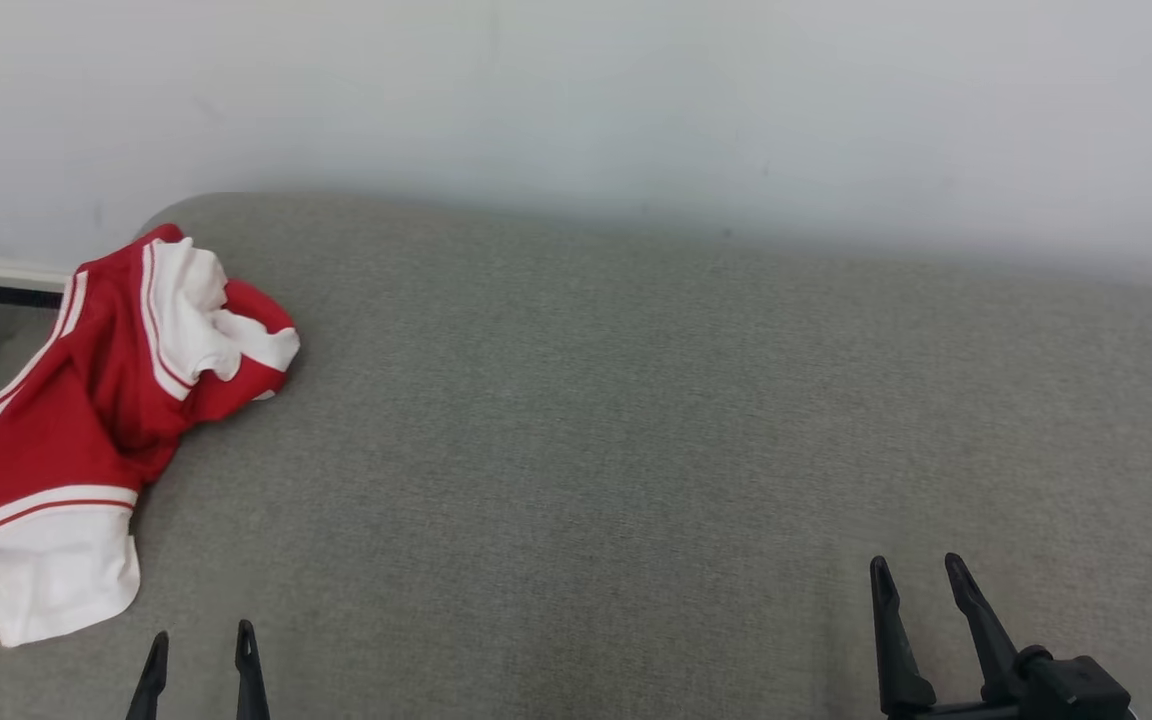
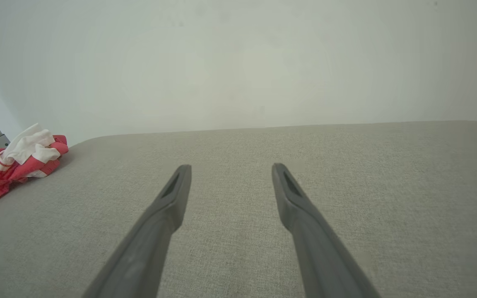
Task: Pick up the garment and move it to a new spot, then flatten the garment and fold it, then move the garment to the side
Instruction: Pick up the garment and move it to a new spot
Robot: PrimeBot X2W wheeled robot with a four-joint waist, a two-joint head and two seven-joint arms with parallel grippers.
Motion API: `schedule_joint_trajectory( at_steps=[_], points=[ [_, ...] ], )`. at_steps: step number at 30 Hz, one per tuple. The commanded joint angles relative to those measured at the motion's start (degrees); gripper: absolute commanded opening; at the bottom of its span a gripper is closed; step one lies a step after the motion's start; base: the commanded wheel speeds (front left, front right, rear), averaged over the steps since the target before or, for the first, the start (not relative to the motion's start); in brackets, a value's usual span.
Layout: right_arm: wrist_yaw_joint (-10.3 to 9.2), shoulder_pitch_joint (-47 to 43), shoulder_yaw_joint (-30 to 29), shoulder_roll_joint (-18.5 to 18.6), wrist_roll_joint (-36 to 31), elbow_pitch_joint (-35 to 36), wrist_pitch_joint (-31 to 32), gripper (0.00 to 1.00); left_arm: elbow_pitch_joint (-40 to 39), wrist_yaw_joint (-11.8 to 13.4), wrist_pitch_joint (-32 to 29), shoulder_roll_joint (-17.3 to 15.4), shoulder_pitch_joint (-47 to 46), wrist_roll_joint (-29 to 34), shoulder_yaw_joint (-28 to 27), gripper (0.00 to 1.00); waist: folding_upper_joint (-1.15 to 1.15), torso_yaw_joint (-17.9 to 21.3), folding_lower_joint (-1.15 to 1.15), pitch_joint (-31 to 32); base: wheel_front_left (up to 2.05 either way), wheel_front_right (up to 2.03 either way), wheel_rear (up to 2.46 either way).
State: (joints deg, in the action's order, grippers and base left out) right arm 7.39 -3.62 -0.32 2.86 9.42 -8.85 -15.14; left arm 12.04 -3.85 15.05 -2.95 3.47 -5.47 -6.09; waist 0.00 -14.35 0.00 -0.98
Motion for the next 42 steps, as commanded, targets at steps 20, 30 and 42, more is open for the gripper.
schedule_joint_trajectory(
  at_steps=[20, 30, 42],
  points=[
    [0.19, -0.68, 1.52, 0.04, -1.10, -0.27, -0.02, 1.00, 0.99, 3.17, 0.20, 0.11, 0.22, -0.41, -0.96, 1.00, 0.00, -14.07, 0.00, 0.66, 0.00, 0.00, 0.00],
    [0.19, -0.04, 2.14, 0.04, -1.46, -0.50, -0.03, 1.00, 0.80, 3.88, 0.20, 0.10, 0.93, -0.74, -2.34, 1.00, 0.00, -15.03, 0.00, 0.69, 0.00, 0.00, 0.00],
    [0.19, 1.16, 3.06, 0.04, -1.63, -0.15, -0.03, 1.00, 0.77, 3.95, 0.20, 0.07, -2.93, -1.79, -4.64, 1.00, 0.00, -12.33, 0.00, -1.05, 0.00, 0.00, 0.00]
  ],
)
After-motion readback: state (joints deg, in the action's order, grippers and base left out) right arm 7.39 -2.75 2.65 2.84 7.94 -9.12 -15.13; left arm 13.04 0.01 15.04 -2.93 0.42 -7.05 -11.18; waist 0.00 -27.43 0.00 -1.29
